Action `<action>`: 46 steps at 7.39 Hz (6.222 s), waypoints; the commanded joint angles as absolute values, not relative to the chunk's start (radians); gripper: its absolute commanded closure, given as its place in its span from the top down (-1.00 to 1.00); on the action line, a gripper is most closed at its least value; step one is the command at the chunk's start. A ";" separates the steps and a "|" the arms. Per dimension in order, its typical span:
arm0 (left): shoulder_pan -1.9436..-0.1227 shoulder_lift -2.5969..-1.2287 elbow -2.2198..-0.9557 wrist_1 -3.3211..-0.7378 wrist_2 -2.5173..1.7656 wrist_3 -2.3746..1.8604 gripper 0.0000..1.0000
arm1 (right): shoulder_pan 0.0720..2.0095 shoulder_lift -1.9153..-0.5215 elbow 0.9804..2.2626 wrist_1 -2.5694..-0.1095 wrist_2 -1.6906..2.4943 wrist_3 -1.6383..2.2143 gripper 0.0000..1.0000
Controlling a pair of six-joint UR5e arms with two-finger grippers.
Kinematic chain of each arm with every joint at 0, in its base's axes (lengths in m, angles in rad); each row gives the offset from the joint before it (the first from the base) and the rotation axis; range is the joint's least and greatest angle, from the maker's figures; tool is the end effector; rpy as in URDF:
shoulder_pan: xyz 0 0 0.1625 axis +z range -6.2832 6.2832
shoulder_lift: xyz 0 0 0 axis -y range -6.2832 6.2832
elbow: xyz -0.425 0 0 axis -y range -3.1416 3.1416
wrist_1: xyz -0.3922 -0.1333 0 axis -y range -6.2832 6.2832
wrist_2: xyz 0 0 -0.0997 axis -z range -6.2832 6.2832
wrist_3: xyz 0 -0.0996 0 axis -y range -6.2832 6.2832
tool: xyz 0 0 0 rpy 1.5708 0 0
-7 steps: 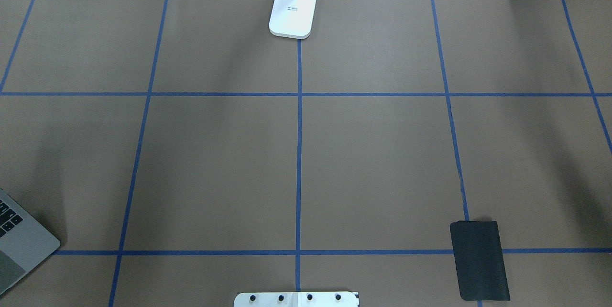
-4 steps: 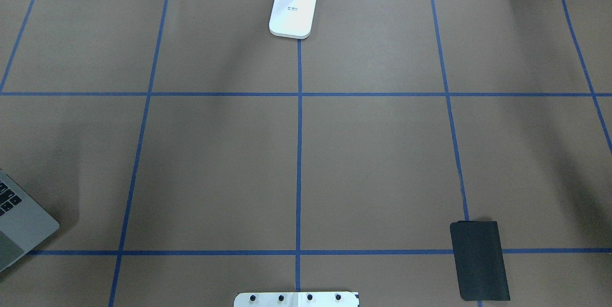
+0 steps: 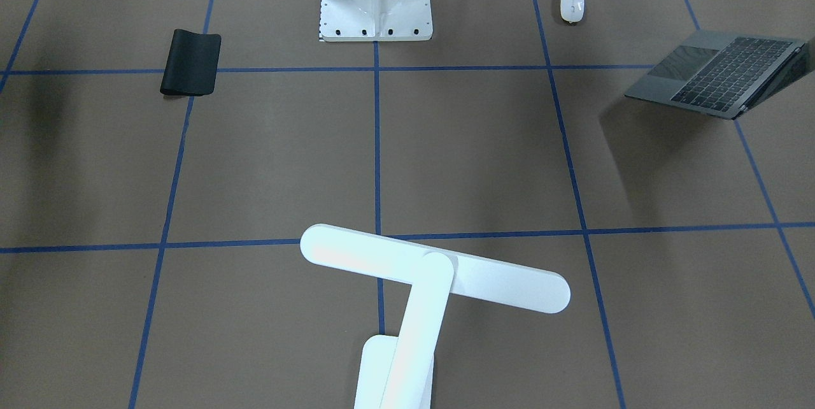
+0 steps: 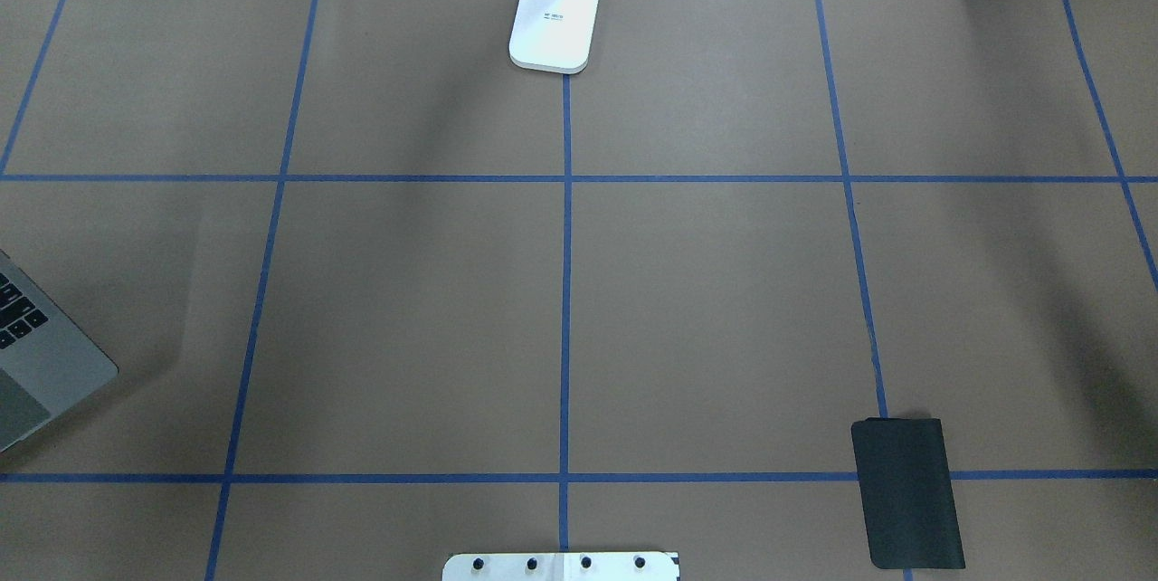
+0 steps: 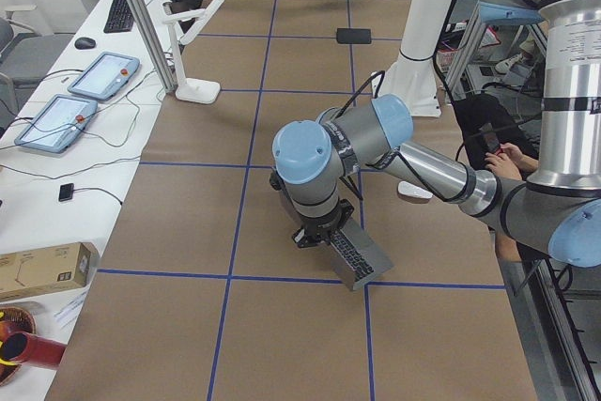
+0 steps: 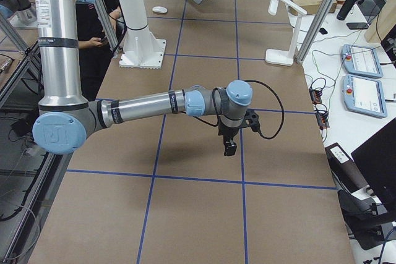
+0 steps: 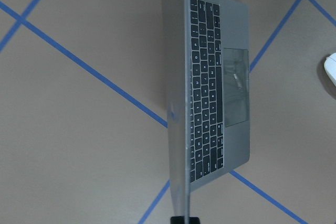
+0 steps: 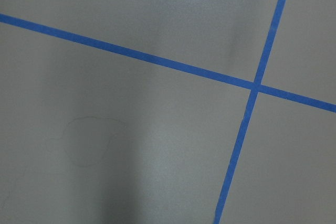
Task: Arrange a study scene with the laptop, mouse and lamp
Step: 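Carry the open laptop with the left gripper onto the table, then lower the laptop base onto the table with the left gripper, then slide the laptop farther from the robot, holding its lid with the left gripper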
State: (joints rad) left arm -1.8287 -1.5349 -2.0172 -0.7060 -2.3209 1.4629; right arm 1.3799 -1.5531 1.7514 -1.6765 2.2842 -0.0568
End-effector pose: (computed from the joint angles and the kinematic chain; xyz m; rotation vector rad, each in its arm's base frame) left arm -0.1658 -0.3720 0.5399 0.2879 0.8420 0.9585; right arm -0.0277 -0.5021 0.5759 0.0408 -0.7195 -0.2699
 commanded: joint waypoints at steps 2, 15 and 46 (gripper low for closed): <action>-1.758 -1.604 -2.002 -0.715 -2.348 1.459 -1.00 | 1.376 -1.551 1.750 -1.677 2.284 -0.055 1.00; -1.651 -1.741 -1.804 -0.856 -2.483 1.238 -1.00 | 1.370 -1.549 1.752 -1.677 2.284 -0.055 1.00; -1.138 -2.111 -1.953 -1.055 -2.512 0.818 -1.00 | 1.370 -1.557 1.712 -1.680 2.283 -0.028 1.00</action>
